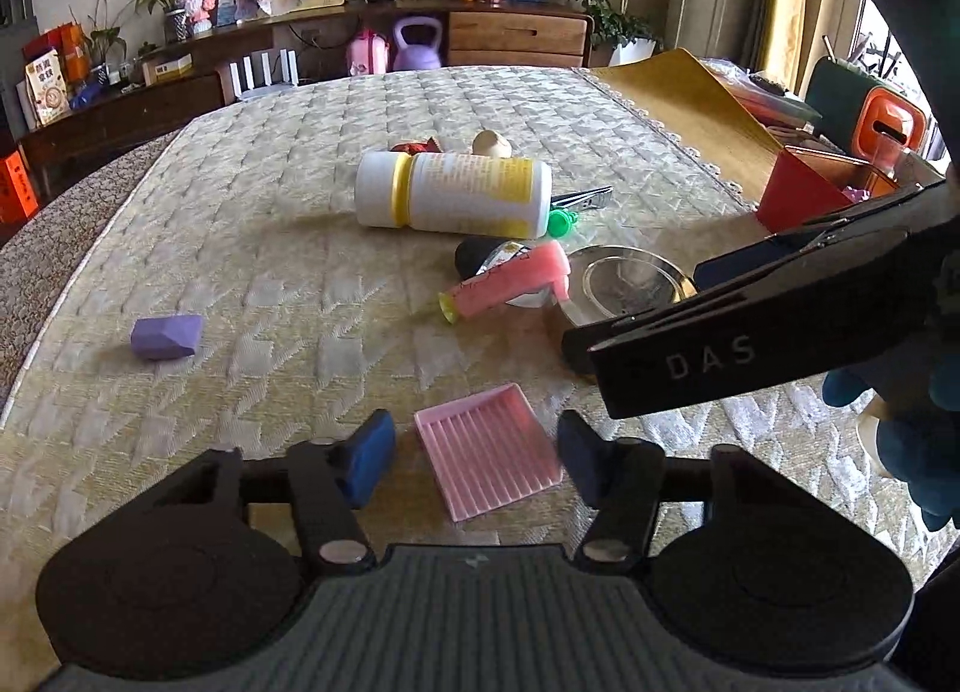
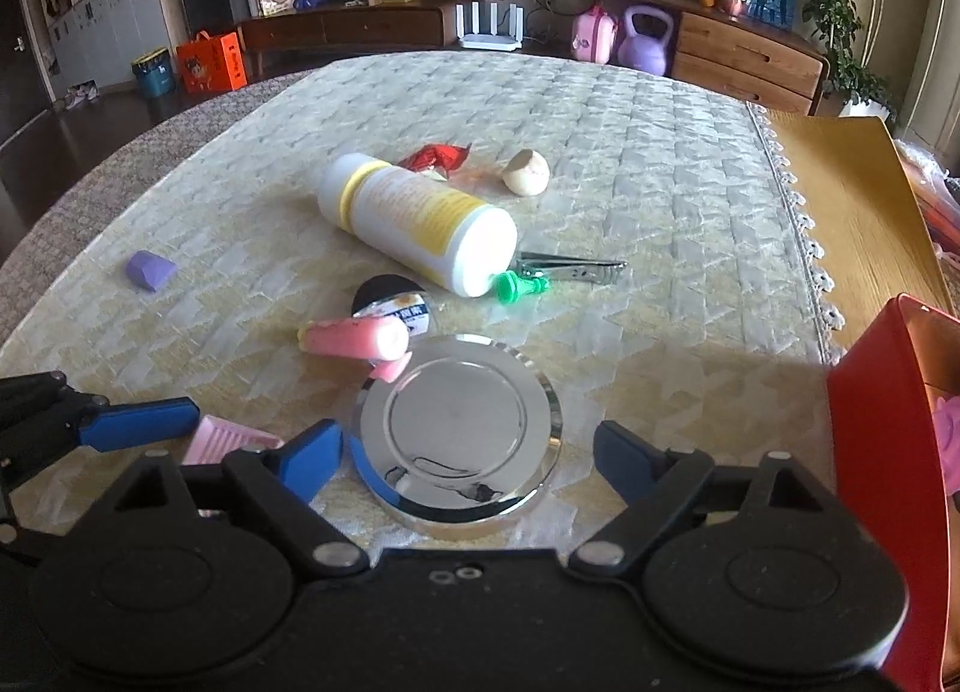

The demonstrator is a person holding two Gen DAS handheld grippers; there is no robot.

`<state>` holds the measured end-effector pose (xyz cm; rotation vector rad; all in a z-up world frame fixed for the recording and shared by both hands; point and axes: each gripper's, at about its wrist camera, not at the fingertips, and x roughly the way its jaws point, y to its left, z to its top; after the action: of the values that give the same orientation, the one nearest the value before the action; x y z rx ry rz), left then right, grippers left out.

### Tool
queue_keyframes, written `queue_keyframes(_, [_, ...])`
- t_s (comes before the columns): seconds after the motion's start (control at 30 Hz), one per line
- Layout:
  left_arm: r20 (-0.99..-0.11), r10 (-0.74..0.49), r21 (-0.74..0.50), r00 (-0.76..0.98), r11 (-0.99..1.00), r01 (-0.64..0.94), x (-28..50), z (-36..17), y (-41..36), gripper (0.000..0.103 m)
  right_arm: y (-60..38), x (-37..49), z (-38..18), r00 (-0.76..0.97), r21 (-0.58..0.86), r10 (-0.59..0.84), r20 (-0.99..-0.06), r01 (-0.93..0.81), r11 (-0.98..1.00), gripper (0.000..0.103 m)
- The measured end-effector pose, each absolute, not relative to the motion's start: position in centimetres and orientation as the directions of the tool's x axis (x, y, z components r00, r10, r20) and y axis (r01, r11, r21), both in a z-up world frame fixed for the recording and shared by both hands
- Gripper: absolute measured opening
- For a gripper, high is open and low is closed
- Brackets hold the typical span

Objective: Organize rigid objects
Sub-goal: 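Grasp the pink ridged soap dish with the left tool while the right tool grasps the silver compact, then carry the pink dish into the red tin while the right tool lowers the silver compact inside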

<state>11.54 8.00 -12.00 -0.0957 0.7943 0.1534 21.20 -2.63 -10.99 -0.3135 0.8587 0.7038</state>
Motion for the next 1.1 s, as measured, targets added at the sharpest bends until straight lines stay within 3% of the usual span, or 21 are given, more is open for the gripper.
queue_keyframes(0.2, [-0.713,0.107,-0.027,0.692,0.983,-0.181,11.6,-11.9,8.2,0.047,-2.5,21.2,-11.1,0.437,0.032,0.447,-0.781,-0.687,0.726,0.075])
queue_keyframes(1.1, [-0.711,0.079,-0.051,0.699,0.985,-0.163,11.0,-9.4,7.3,0.046,-10.0,18.0,-7.8,0.502,0.074,0.448,-0.74,-0.601,0.795,0.075])
